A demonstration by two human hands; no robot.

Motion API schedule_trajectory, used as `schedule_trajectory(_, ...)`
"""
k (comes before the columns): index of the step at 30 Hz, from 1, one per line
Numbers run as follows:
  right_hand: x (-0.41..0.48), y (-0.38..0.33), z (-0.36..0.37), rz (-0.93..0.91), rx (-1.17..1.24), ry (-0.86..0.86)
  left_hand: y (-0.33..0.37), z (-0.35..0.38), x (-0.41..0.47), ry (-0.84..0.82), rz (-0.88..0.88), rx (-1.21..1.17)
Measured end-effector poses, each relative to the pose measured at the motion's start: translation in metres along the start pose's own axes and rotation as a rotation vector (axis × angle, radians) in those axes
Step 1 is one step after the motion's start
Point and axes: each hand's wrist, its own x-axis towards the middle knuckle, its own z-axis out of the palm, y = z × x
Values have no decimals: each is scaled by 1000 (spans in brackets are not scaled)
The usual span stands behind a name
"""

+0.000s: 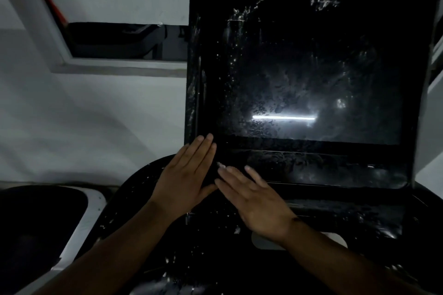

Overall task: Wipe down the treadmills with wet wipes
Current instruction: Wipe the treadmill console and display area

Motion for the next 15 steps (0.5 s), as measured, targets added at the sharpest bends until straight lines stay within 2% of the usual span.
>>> schedule_trajectory(2, 1, 9, -7, -3, -4, 13, -1, -1, 1, -8, -9, -3)
schedule_trajectory(7, 14, 11, -20, 155, -59, 182, 2, 1, 0, -29, -31, -9)
schedule_trajectory(12, 32, 10, -30, 259, -40, 175, 0, 0, 0, -30, -26, -7)
schedule_trajectory(15, 41, -11, -16, 251, -30, 185, 0, 0, -2, -15, -20, 11)
